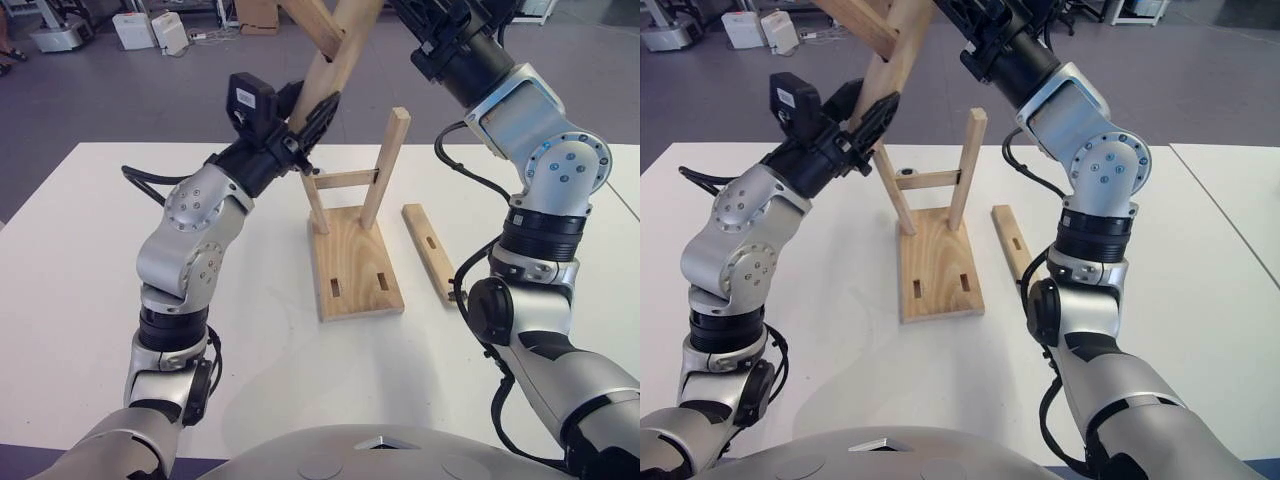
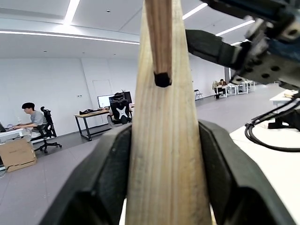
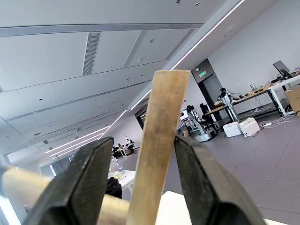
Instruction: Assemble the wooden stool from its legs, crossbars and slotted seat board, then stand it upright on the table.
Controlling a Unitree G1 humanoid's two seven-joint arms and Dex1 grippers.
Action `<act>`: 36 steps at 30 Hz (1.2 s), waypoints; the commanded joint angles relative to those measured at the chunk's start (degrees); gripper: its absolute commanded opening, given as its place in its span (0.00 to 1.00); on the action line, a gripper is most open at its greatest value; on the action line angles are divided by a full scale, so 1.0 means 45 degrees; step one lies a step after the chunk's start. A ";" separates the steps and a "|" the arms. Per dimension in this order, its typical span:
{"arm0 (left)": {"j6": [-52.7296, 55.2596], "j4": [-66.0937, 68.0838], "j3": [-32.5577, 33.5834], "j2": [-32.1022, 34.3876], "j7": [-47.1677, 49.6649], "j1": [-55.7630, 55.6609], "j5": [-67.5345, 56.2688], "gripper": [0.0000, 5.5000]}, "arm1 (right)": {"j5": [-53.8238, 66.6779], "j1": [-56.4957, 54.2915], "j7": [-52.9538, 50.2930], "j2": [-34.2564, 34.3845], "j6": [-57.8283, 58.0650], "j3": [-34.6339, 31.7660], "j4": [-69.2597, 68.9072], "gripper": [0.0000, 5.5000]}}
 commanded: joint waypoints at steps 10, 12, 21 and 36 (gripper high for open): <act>-0.1449 -0.0034 -0.0765 0.0843 -0.1724 0.0329 0.1671 0.37 | 0.2494 0.0226 -0.1636 -0.0841 0.2427 -0.0984 -0.0098 0.22; -0.1591 -0.0310 -0.0927 0.0770 -0.2148 0.0494 0.1434 0.37 | 0.3081 0.0814 -0.1771 -0.1235 0.3019 -0.0995 -0.0495 0.19; -0.2942 -0.0681 -0.2168 0.0744 -0.2670 0.5373 0.2077 0.54 | 0.7210 0.6896 -0.5632 -0.1843 0.2199 -0.1910 -0.4469 0.19; -0.4017 0.0109 0.0045 -0.0322 -0.0395 0.7184 0.2730 0.73 | 0.0285 1.3402 -0.3135 -0.2298 -0.1098 -0.0632 -0.7317 0.19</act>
